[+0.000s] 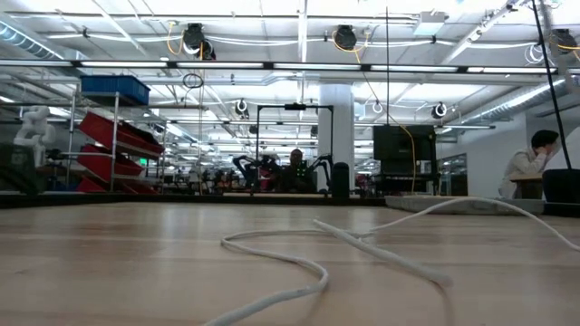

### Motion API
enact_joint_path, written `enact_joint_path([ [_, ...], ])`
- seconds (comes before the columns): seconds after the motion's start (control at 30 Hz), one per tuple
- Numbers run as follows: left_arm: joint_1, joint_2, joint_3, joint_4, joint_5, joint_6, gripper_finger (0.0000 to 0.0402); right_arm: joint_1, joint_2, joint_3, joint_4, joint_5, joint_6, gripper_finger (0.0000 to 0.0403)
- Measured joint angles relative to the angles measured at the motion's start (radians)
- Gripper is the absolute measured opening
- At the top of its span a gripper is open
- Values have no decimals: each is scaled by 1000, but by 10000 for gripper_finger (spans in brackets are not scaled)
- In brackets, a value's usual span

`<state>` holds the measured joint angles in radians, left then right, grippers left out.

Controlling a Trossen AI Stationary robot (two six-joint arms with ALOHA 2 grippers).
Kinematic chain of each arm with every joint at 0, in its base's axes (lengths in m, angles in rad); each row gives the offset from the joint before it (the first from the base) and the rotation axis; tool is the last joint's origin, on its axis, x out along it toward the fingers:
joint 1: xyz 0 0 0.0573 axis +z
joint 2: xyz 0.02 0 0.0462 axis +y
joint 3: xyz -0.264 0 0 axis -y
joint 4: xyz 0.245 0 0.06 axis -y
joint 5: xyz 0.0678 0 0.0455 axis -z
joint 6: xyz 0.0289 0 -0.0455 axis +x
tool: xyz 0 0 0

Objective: Coil cords
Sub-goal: Coil the white wire onto the spool

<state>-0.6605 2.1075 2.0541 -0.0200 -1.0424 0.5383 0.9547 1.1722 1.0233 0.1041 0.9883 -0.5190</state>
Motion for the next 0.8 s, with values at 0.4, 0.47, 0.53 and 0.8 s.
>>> enact_joint_path([
  [0.4, 8, 0, 0, 2, 0, 2, 152, -45, 2, 0, 4, -77, 36, 0],
  [0.47, 7, 0, 0, 4, 0, 2, 140, -46, 2, 0, 4, -76, 40, 0],
  [0.53, 6, 0, 0, 4, 3, 2, 122, -46, 2, 0, 4, -75, 40, 0],
  [0.8, 15, 0, 0, 3, 21, -9, 44, -55, 12, 0, 4, -74, 43, 0],
])
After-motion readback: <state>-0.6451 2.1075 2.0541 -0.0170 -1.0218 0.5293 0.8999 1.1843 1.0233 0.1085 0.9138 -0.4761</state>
